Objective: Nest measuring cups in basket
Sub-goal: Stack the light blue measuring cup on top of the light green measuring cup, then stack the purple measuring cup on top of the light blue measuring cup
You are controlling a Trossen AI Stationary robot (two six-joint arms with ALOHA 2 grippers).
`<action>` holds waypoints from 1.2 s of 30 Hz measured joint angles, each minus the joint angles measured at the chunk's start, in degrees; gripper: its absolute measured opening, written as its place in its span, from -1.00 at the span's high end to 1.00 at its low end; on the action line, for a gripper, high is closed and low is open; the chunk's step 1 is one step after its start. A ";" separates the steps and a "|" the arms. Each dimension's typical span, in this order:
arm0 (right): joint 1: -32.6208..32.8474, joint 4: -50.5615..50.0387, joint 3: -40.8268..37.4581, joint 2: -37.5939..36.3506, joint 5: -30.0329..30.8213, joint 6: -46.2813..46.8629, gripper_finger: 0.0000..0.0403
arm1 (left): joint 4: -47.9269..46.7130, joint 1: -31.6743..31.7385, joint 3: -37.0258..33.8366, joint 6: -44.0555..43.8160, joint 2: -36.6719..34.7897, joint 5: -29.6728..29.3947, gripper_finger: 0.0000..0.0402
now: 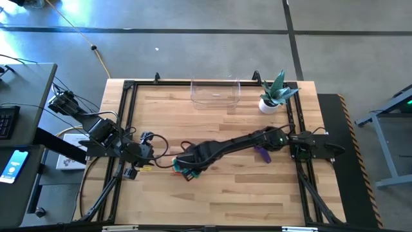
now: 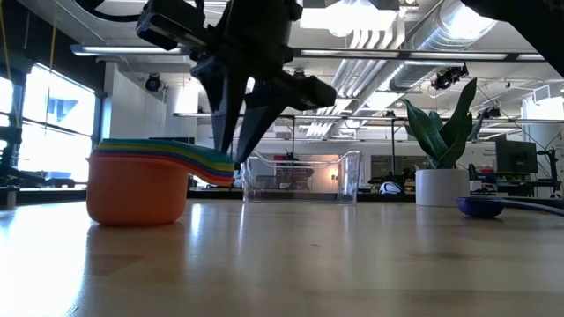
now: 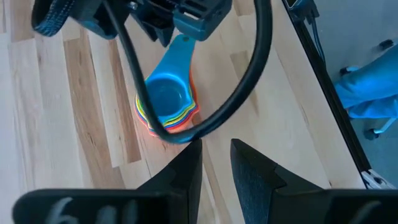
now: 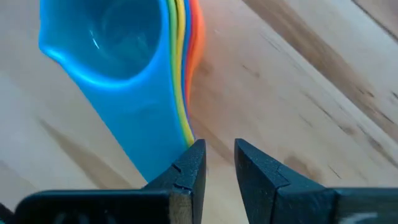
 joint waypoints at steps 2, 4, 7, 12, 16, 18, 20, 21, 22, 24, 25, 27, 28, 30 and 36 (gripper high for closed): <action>0.02 -1.92 0.00 -0.02 0.73 0.32 0.62 | 0.00 0.00 0.00 0.01 0.00 0.00 0.63; 0.02 -4.32 0.00 -0.32 1.43 0.81 0.62 | 0.00 0.00 0.00 0.01 0.00 0.00 0.63; 0.00 -8.23 0.00 -1.88 3.70 1.56 0.62 | -0.02 0.00 0.00 0.02 0.00 -0.02 0.63; -0.02 -16.58 0.03 -4.90 8.52 1.90 0.62 | -0.04 0.04 0.00 0.04 0.00 -0.06 0.63; 0.00 -21.85 0.03 -6.93 11.87 1.29 0.62 | -0.04 0.04 0.00 0.00 0.00 -1.42 0.63; 0.00 -21.46 0.04 -7.44 13.20 -1.33 0.62 | -0.06 0.04 0.00 -0.08 0.00 -2.45 0.63; -0.24 -21.46 0.02 -7.98 14.29 -3.31 0.62 | -0.07 0.07 0.00 -0.09 0.00 -3.71 0.63; -0.45 -21.59 0.04 -8.14 14.70 -4.20 0.62 | -0.02 0.17 0.00 -0.11 0.00 -4.35 0.63; -0.65 -21.58 0.04 -8.23 14.87 -5.12 0.62 | -0.02 0.29 0.00 -0.36 0.02 -4.93 0.63; -1.02 -21.46 0.04 -8.33 15.73 -7.37 0.62 | -0.05 0.78 0.00 -1.25 0.00 -5.82 0.63; -1.27 -21.50 0.04 -8.47 16.06 -8.09 0.62 | -0.04 1.09 0.00 -1.59 0.00 -5.98 0.63; -1.72 -21.50 0.04 -8.73 16.28 -10.04 0.62 | -0.04 1.82 0.00 -2.42 0.02 -6.03 0.63; -1.97 -21.50 0.04 -8.76 16.30 -11.24 0.62 | -0.04 2.18 0.00 -2.86 0.00 -6.03 0.63; -2.35 -21.50 0.04 -8.76 16.77 -13.37 0.62 | -0.04 2.76 0.00 -3.61 0.02 -6.05 0.63; -4.03 -21.50 0.04 -8.81 18.36 -17.36 0.62 | -0.04 4.71 0.00 -3.65 0.01 -6.05 0.63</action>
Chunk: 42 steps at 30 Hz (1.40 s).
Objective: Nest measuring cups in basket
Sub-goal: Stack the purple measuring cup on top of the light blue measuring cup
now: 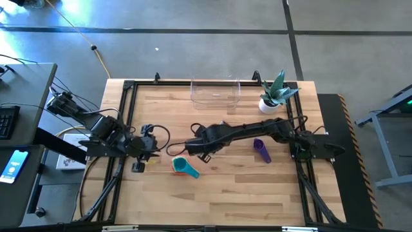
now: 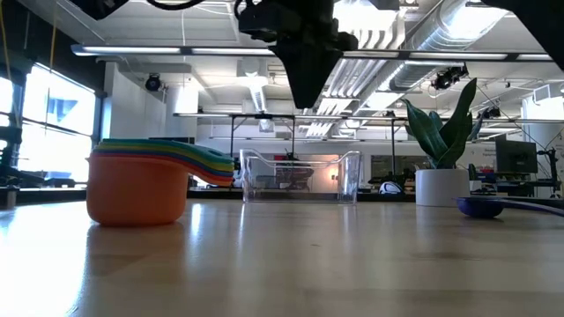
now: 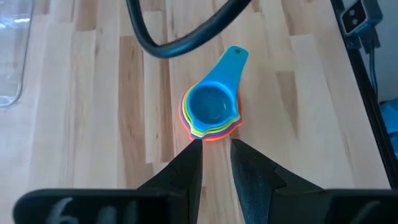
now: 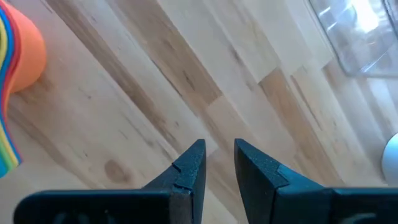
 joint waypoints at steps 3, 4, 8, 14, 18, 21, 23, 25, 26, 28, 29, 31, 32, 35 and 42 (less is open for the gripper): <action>-0.70 0.05 -0.68 -0.11 0.38 -0.63 0.62 | 0.00 1.08 0.00 0.00 0.01 -0.01 0.63; -0.97 0.28 -2.09 -0.70 0.65 -0.24 0.62 | -0.01 1.40 0.00 0.00 0.01 -0.01 0.63; -1.65 0.04 -14.99 -6.14 -1.12 3.82 0.62 | 0.03 2.66 0.00 -0.15 0.01 0.01 0.63; -1.08 1.49 -34.48 -18.61 -2.73 13.68 0.62 | 0.02 4.04 0.00 -0.14 -0.01 -0.01 0.63; -1.16 5.61 -45.24 -27.12 -4.42 19.20 0.62 | 0.03 5.14 0.00 0.13 -0.01 0.00 0.63; -1.13 10.07 -52.76 -33.24 -6.61 21.98 0.62 | 0.04 6.06 0.00 0.15 0.00 0.00 0.63; -1.13 13.16 -57.38 -36.54 -8.15 23.02 0.62 | 0.06 6.55 0.00 0.13 0.01 -0.01 0.63; -1.12 16.62 -61.40 -39.35 -9.19 23.40 0.62 | 0.06 7.24 0.00 0.15 0.01 0.01 0.63; -1.13 18.24 -63.11 -40.47 -9.59 23.62 0.62 | 0.07 7.51 0.00 0.15 -0.01 0.01 0.63; -1.14 21.11 -66.33 -41.95 -10.03 24.18 0.62 | 0.09 8.02 0.00 0.13 0.00 0.00 0.63; -1.15 21.85 -67.59 -42.19 -10.27 24.26 0.62 | 0.06 8.29 0.00 0.11 0.01 0.01 0.63; -1.15 23.35 -69.56 -42.13 -10.75 24.23 0.62 | 0.13 8.79 0.00 0.11 0.01 -0.01 0.63; -1.15 23.92 -70.41 -41.99 -10.84 23.98 0.62 | 0.09 9.13 0.00 0.11 0.01 -0.01 0.63; -1.29 28.03 -73.32 -41.83 -11.95 23.29 0.62 | 0.14 9.95 0.00 0.10 0.01 0.00 0.63; -1.31 32.46 -76.23 -41.81 -13.22 22.01 0.62 | 0.17 11.77 0.00 0.07 0.01 -0.01 0.63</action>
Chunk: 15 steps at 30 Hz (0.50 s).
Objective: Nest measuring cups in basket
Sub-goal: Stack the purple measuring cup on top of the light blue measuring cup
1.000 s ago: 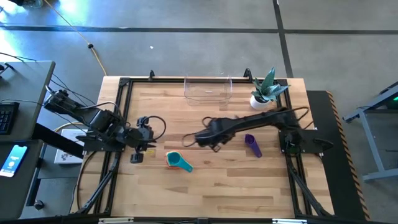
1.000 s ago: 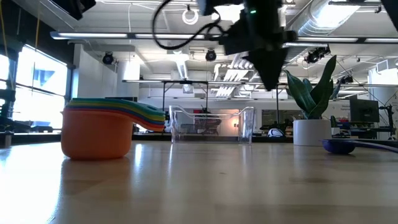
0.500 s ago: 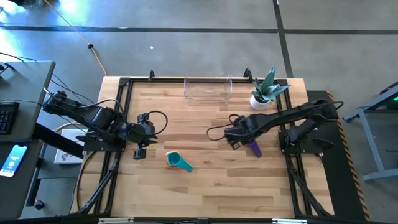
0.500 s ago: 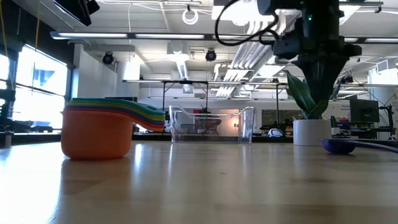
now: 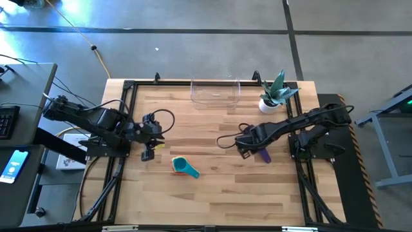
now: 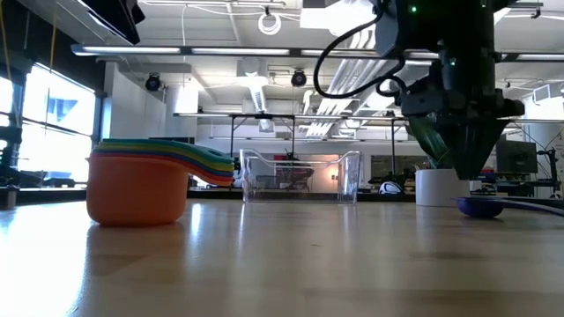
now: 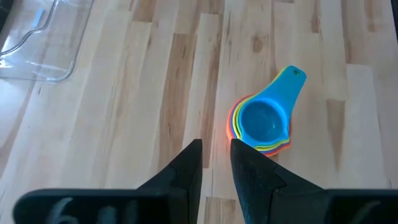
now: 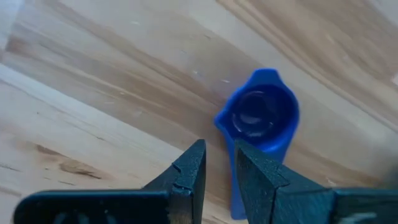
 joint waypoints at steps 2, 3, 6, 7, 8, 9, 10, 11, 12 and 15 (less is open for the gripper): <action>0.04 1.82 -0.71 0.00 0.00 -2.54 0.62 | -0.01 0.57 0.00 0.00 0.00 0.01 0.63; 0.04 2.60 -1.03 0.03 -0.10 -4.22 0.62 | 0.00 0.85 0.00 -0.02 0.00 0.00 0.63; 0.04 2.89 -1.14 0.02 -1.46 -9.11 0.62 | 0.04 1.53 0.00 -0.13 0.00 0.00 0.63; 0.04 2.50 -1.14 0.02 -1.46 -10.43 0.62 | 0.03 1.76 0.00 -0.50 0.00 0.00 0.63; 0.04 1.89 -1.14 0.02 -1.32 -11.51 0.62 | 0.03 1.90 0.00 -0.82 0.00 0.00 0.63; 0.04 1.13 -1.14 0.02 -1.04 -12.23 0.62 | 0.05 2.10 0.00 -1.01 0.00 0.00 0.63; 0.04 0.17 -1.14 0.02 -0.55 -12.90 0.62 | 0.05 2.14 0.00 -1.19 0.00 0.01 0.63; 0.06 -0.57 -1.14 0.02 0.16 -13.48 0.62 | 0.05 2.16 0.00 -1.46 0.00 0.00 0.63; 0.04 -1.03 -1.14 0.02 0.54 -14.08 0.62 | 0.05 2.16 0.00 -1.54 0.00 0.00 0.63; 0.04 -0.88 -1.14 0.02 0.80 -15.90 0.62 | 0.07 2.16 0.00 -1.55 0.00 0.02 0.63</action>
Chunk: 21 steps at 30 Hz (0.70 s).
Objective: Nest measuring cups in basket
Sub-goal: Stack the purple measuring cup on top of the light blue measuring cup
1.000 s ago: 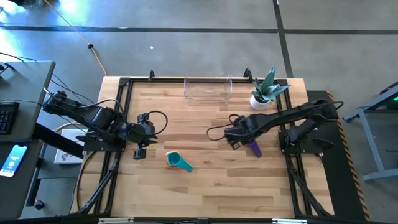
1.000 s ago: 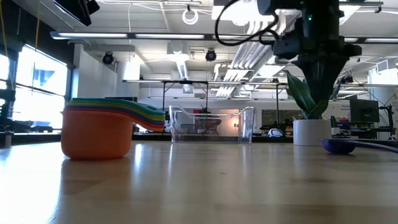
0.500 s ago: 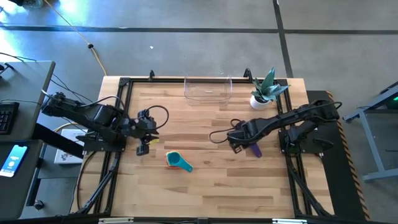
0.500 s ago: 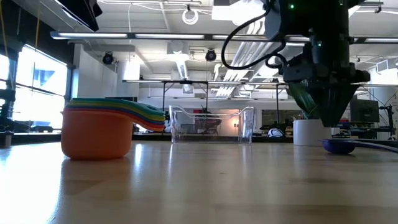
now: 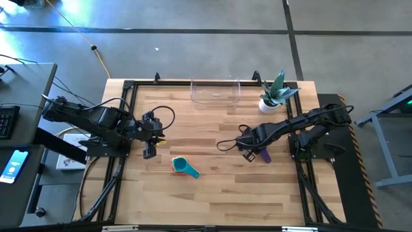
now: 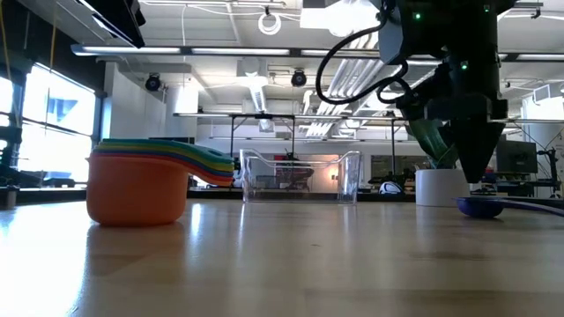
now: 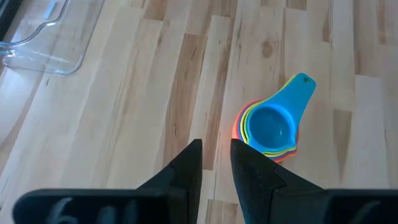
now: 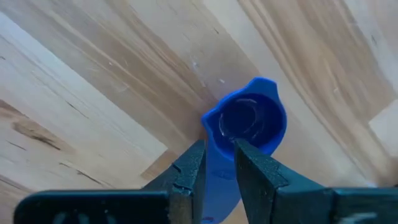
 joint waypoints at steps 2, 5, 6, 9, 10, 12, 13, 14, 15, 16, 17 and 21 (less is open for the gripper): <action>0.00 0.02 0.00 0.05 0.38 -1.21 0.62 | -0.01 0.00 0.00 -0.01 0.00 -0.01 0.63; 0.00 0.07 0.00 0.24 0.60 -3.11 0.62 | 0.00 0.00 0.00 0.00 0.00 0.00 0.63; 0.00 0.39 0.00 0.24 0.27 -3.67 0.62 | 0.00 0.00 0.00 0.00 0.00 0.00 0.63; -0.32 1.11 0.00 0.24 -3.08 -4.51 0.62 | 0.00 0.00 0.00 0.00 0.00 0.00 0.63; -0.42 1.02 0.00 0.24 -4.60 -5.24 0.61 | 0.02 0.00 0.00 0.00 0.00 -0.01 0.63; -0.42 1.05 0.00 0.24 -6.47 -6.40 0.57 | 0.00 0.00 0.00 0.02 0.00 0.00 0.63; -0.42 0.98 0.00 0.24 -6.78 -6.68 0.54 | 0.02 0.00 0.00 0.02 0.00 0.00 0.63; -0.42 0.80 0.00 0.24 -6.58 -6.90 0.50 | 0.00 0.00 0.00 0.02 0.00 0.00 0.63; -0.42 0.48 0.00 0.24 -5.61 -6.97 0.45 | 0.00 0.00 0.00 0.02 0.00 0.00 0.63; -0.39 0.17 0.00 0.24 -4.43 -6.97 0.40 | 0.02 0.00 0.00 0.00 0.00 0.00 0.63; -0.40 0.18 0.00 0.24 -3.25 -6.96 0.36 | 0.02 0.00 0.00 0.00 0.00 0.00 0.63; -0.43 1.10 0.00 0.24 -1.36 -7.34 0.26 | 0.00 0.00 0.00 0.02 0.00 0.07 0.63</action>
